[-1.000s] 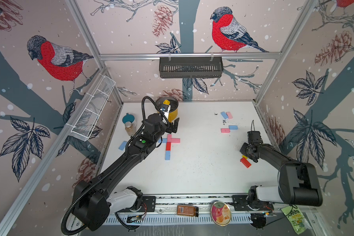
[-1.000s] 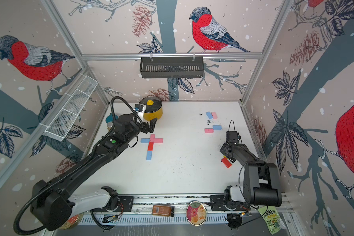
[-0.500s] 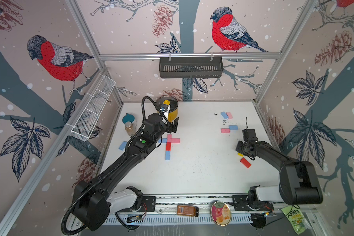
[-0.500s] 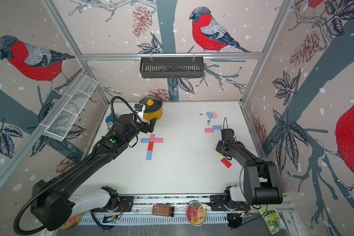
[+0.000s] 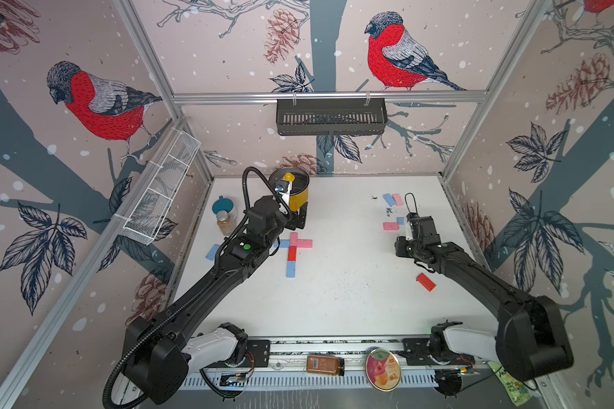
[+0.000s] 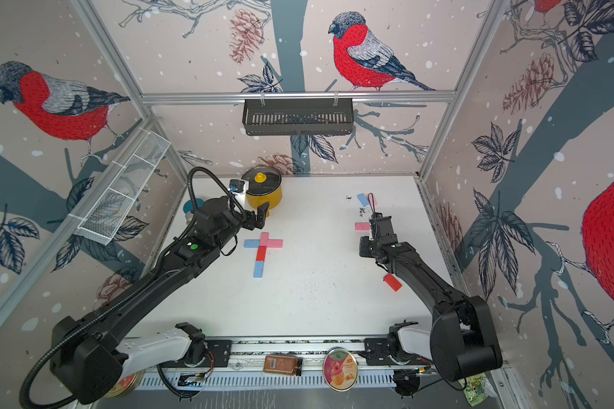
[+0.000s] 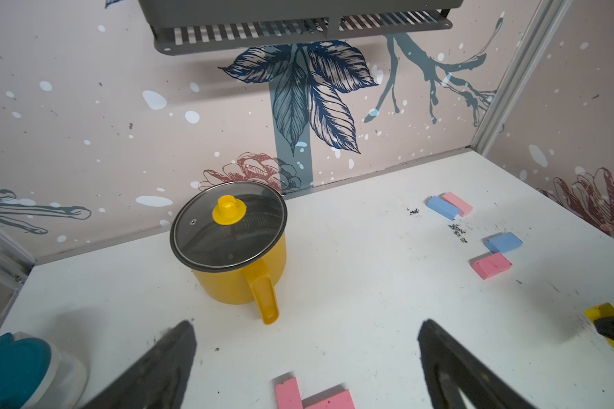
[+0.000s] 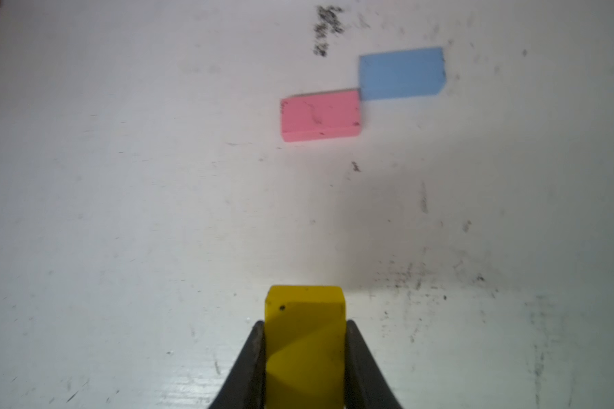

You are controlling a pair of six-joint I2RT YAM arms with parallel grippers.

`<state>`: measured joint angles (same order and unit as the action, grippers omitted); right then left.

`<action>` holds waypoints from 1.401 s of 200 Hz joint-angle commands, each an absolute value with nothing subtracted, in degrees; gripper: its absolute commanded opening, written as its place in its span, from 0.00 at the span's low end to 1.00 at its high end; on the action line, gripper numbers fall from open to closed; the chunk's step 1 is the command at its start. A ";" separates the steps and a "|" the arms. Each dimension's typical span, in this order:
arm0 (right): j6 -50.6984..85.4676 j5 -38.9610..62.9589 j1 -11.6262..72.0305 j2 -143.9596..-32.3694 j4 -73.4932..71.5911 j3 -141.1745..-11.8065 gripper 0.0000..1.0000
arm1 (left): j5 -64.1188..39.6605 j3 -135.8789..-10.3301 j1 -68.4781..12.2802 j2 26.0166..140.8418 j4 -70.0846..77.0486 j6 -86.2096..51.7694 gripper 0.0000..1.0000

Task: Assemble the letter t with building blocks
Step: Pick up the building block from the center of the board, then assemble the building block at the center of the board.

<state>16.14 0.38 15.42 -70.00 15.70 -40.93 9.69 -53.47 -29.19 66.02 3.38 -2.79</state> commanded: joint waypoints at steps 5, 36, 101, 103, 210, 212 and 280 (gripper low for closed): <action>8.18 6.42 18.27 -66.74 10.14 -41.99 0.07 | 15.54 -53.22 -29.00 64.95 5.02 -4.25 0.97; 1.16 10.07 24.27 -65.78 5.90 -43.64 0.05 | 17.54 -53.26 -28.02 64.10 5.01 -5.90 0.97; -20.13 13.53 40.49 -71.49 -0.21 -45.15 0.05 | 23.02 -51.16 -24.46 59.68 7.20 -8.70 0.97; -20.52 13.62 40.71 -72.23 -0.16 -45.52 0.05 | 23.05 -51.09 -24.44 59.55 7.32 -8.70 0.97; -33.77 16.61 50.22 -99.62 5.19 -62.59 0.04 | 25.32 -44.62 -24.08 49.73 15.62 -6.63 0.97; -33.95 16.72 50.33 -99.92 5.34 -62.82 0.04 | 25.31 -44.53 -24.08 49.74 15.59 -6.60 0.97; -37.55 21.27 51.52 -106.88 7.60 -66.76 0.04 | 24.96 -44.97 -24.08 50.54 15.11 -6.25 0.97</action>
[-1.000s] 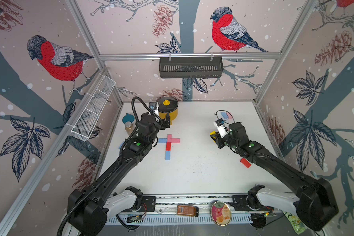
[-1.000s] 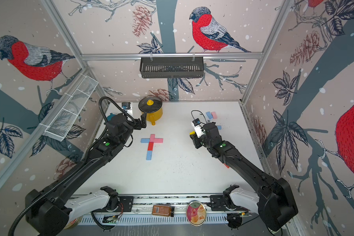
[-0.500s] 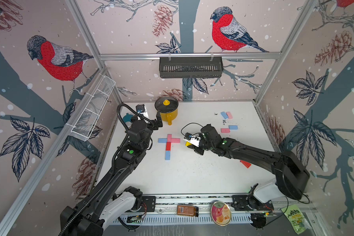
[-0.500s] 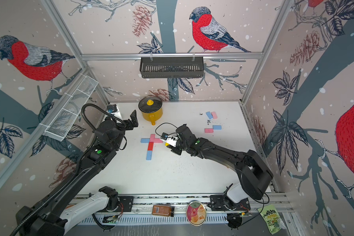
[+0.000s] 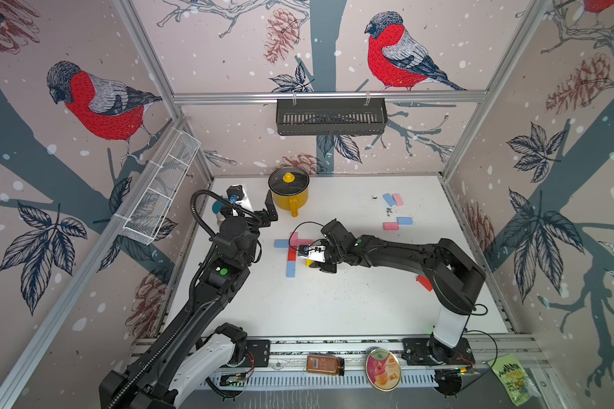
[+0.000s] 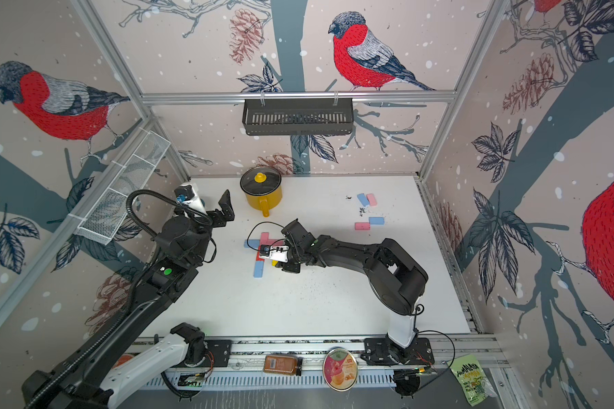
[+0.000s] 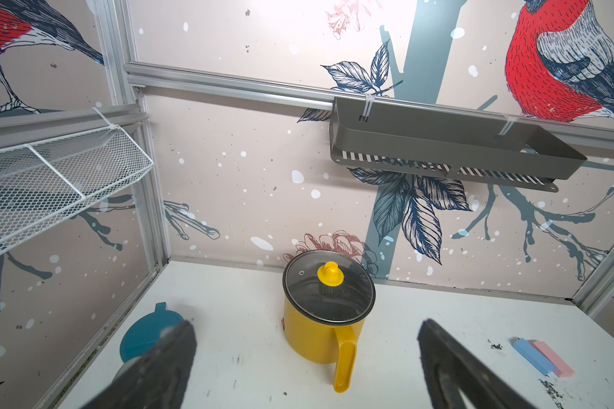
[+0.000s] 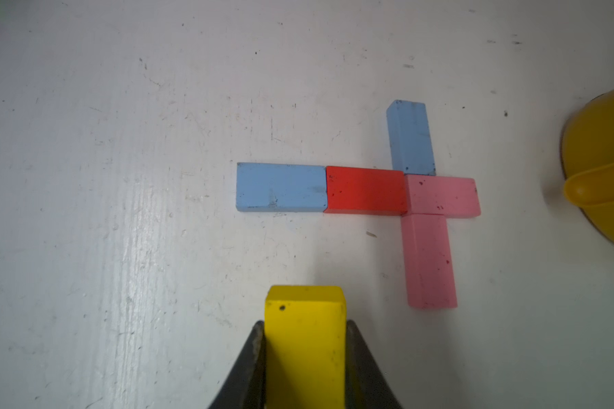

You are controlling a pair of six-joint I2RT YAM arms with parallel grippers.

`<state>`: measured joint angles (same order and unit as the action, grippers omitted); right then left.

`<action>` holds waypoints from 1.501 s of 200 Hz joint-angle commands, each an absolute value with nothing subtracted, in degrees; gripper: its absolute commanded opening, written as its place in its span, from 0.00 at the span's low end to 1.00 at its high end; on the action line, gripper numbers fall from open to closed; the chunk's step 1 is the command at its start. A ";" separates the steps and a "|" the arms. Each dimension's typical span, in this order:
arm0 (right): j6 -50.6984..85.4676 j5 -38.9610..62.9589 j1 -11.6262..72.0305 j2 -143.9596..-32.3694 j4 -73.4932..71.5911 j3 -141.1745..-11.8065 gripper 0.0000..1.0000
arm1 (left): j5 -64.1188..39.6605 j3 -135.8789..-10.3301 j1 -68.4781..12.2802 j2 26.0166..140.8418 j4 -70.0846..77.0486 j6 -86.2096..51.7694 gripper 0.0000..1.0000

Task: Assemble the letter t with building blocks
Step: Assemble the building block at the center of the board.

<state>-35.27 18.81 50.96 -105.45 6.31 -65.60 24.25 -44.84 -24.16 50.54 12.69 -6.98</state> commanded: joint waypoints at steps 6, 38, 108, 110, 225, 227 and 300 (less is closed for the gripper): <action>-37.65 21.42 51.73 -107.42 7.87 -67.13 0.04 | 24.99 -44.96 -24.13 50.62 15.10 -6.17 0.97; -37.88 22.14 52.49 -109.86 8.64 -69.01 0.04 | 24.97 -45.09 -24.08 50.98 14.99 -6.15 0.97; -36.28 21.18 53.26 -114.56 10.98 -73.68 0.07 | 24.90 -45.18 -24.08 51.50 14.85 -6.09 0.97; -36.23 21.16 53.26 -114.71 11.16 -73.90 0.07 | 24.88 -45.24 -24.04 51.50 14.81 -6.07 0.97; -31.58 18.42 53.81 -119.23 15.72 -79.13 0.10 | 24.56 -45.31 -24.02 51.78 14.62 -5.89 0.97; -31.45 18.45 53.82 -119.32 15.79 -79.29 0.10 | 24.60 -45.28 -24.00 51.77 14.64 -5.89 0.97; -29.73 17.92 54.74 -120.28 18.54 -80.77 0.11 | 24.35 -45.33 -23.99 51.83 14.61 -5.80 0.97</action>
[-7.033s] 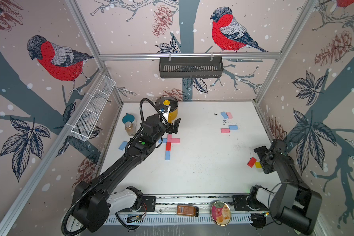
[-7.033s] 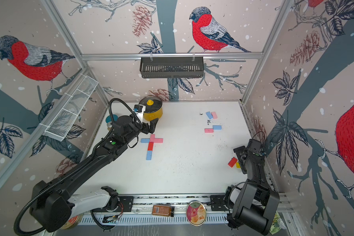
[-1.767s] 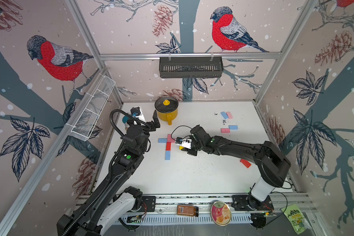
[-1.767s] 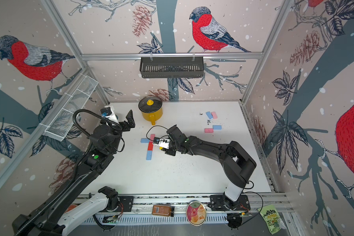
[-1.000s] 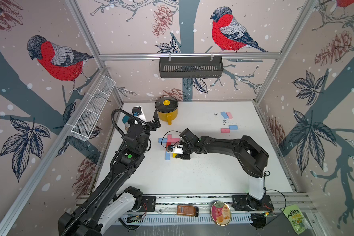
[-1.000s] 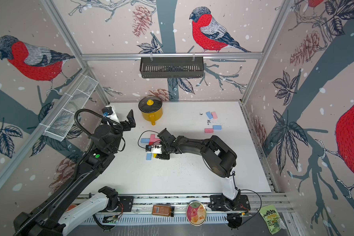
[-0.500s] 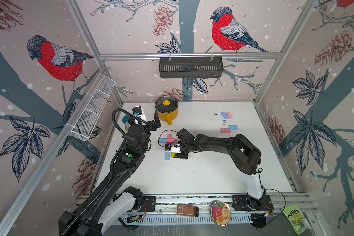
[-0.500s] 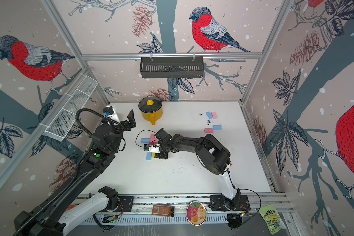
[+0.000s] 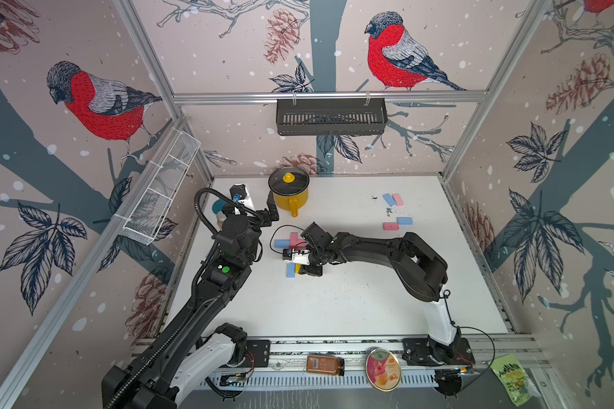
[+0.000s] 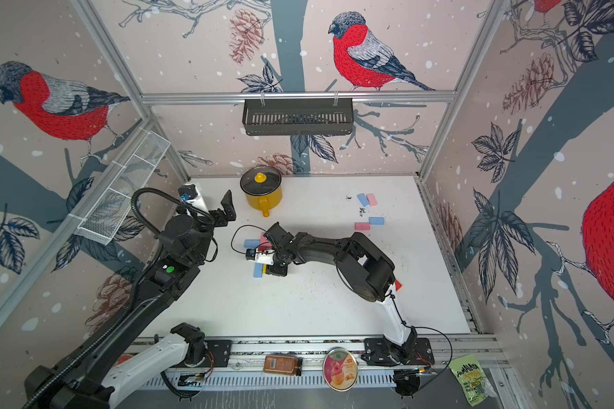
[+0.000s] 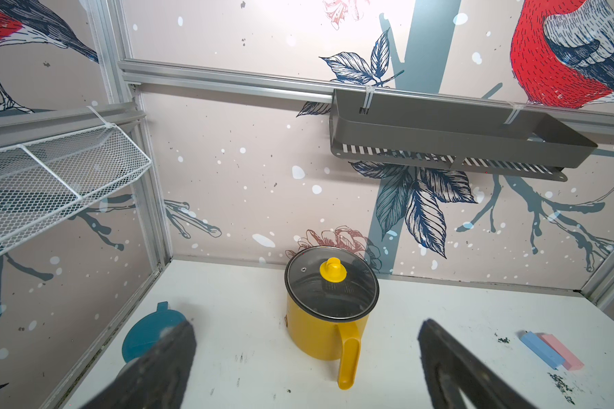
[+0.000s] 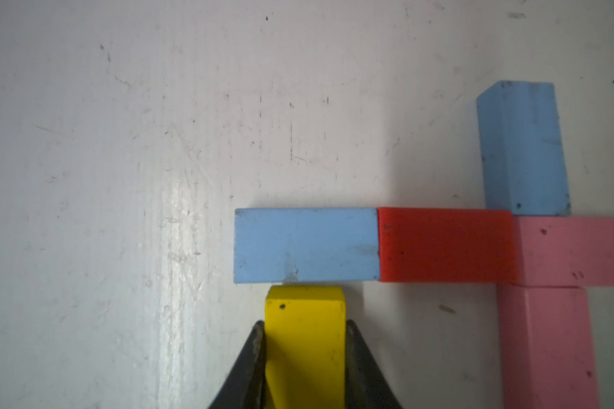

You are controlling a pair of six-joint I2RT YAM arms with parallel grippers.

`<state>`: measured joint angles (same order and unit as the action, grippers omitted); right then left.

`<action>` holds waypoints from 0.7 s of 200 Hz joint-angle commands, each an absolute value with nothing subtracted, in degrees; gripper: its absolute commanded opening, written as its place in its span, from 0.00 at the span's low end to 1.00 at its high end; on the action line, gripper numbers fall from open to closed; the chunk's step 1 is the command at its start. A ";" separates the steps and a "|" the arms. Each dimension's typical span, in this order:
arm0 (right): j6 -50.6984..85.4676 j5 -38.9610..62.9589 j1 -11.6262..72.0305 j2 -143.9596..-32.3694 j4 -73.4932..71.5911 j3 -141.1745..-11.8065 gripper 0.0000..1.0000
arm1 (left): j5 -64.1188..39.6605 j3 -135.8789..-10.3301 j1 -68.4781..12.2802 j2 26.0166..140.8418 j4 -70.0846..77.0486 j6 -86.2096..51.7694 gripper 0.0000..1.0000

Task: Assemble the letter t with building blocks
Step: Assemble the building block at the center of the board.

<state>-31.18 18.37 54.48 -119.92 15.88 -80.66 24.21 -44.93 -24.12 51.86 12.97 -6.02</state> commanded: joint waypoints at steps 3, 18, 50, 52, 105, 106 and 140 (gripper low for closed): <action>-29.71 17.92 54.83 -120.27 18.64 -80.73 0.11 | 24.32 -45.35 -23.97 51.79 14.65 -5.80 0.97; -29.53 17.75 54.88 -120.32 18.94 -80.60 0.11 | 24.31 -45.29 -23.92 51.85 14.67 -5.80 0.97; -29.03 17.75 55.10 -120.25 19.27 -80.43 0.12 | 24.16 -45.32 -23.92 51.79 14.65 -5.80 0.97; -29.01 17.75 55.15 -120.30 19.27 -80.42 0.12 | 24.10 -45.30 -23.91 51.77 14.67 -5.80 0.97; -28.59 17.58 55.68 -120.32 19.78 -80.00 0.13 | 23.95 -45.34 -23.95 51.78 14.60 -5.89 0.97; -28.58 17.58 55.66 -120.28 19.78 -79.99 0.13 | 23.93 -45.35 -23.93 51.77 14.60 -5.89 0.97; -27.85 17.65 55.70 -120.47 19.38 -79.98 0.16 | 23.92 -45.34 -23.88 51.86 14.57 -5.98 0.97</action>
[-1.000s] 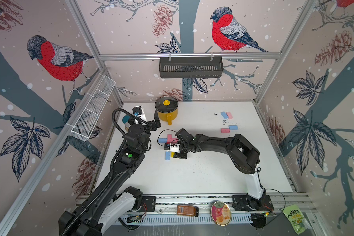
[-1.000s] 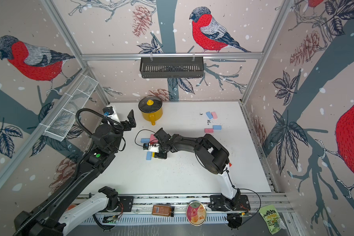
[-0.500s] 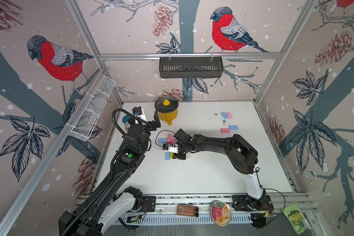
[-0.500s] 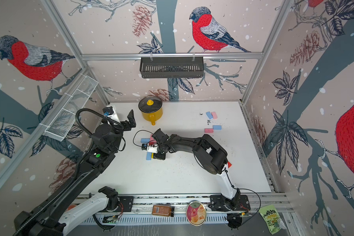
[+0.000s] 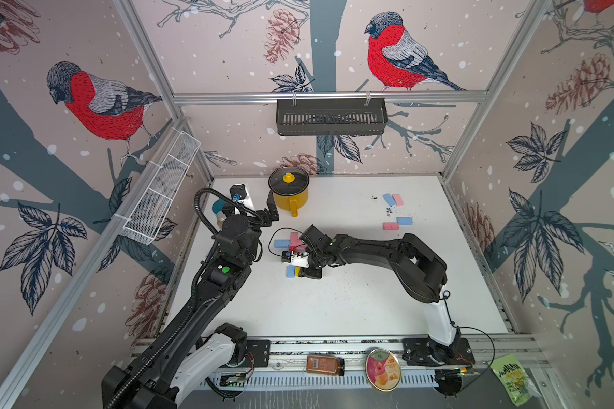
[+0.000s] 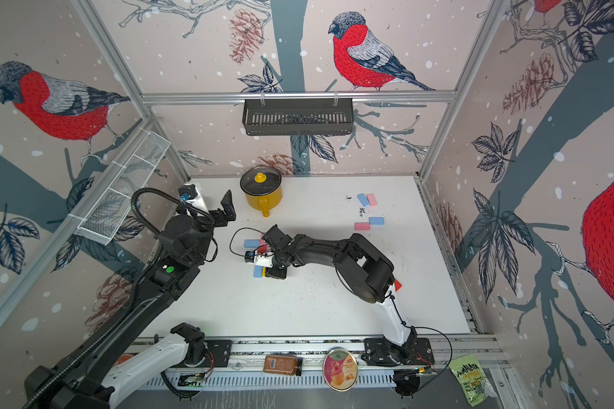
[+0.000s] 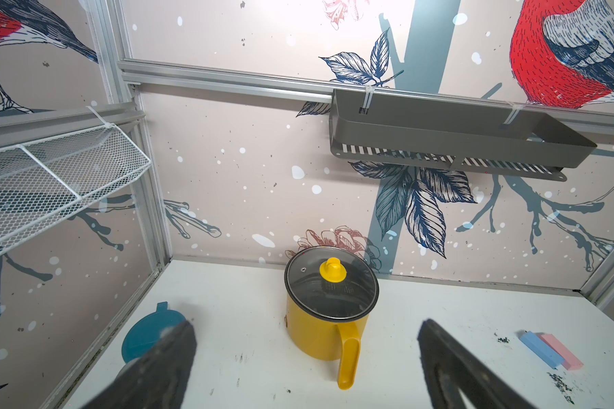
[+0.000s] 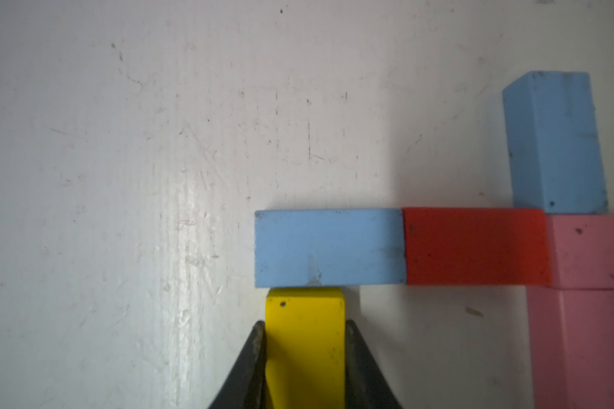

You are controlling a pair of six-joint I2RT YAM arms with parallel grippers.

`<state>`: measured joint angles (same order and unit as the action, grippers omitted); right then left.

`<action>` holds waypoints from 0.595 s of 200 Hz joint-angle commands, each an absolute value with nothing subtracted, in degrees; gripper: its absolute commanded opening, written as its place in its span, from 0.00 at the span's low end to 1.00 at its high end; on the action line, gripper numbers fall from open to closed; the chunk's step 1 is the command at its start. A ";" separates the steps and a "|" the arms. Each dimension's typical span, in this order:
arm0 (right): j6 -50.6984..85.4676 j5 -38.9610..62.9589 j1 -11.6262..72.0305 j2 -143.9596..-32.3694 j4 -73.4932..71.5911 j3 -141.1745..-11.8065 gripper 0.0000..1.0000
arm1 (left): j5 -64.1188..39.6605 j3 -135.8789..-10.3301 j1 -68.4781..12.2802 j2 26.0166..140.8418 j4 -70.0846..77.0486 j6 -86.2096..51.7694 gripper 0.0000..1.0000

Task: Assemble the letter t with building blocks
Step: Assemble the building block at the center of the board.

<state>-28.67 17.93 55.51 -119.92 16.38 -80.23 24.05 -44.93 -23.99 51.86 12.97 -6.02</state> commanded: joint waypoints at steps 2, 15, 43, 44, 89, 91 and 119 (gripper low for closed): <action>-27.86 17.66 55.72 -120.49 19.41 -79.98 0.16 | 23.91 -45.28 -23.83 51.86 14.56 -6.02 0.97; -27.80 17.58 55.83 -120.65 19.51 -80.07 0.17 | 23.95 -45.34 -23.83 51.86 14.58 -5.98 0.97; -27.30 17.31 55.80 -121.10 20.02 -80.41 0.25 | 23.81 -45.31 -23.82 51.83 14.58 -5.98 0.97; -27.23 17.31 55.76 -121.10 20.03 -80.42 0.25 | 23.77 -45.29 -23.86 51.80 14.54 -5.98 0.97; -26.47 18.01 55.54 -121.11 20.04 -80.24 0.40 | 23.66 -45.30 -23.83 51.94 14.50 -6.16 0.97; -26.46 18.13 55.59 -121.09 20.04 -80.24 0.40 | 23.58 -45.34 -23.82 52.03 14.50 -6.15 0.97; -26.54 18.46 55.63 -120.97 20.04 -80.22 0.44 | 23.61 -45.44 -23.73 52.08 14.49 -6.19 0.97</action>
<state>-27.00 18.48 55.48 -120.53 16.58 -80.42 24.01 -44.97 -23.81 52.01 12.97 -6.04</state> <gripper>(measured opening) 0.427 0.973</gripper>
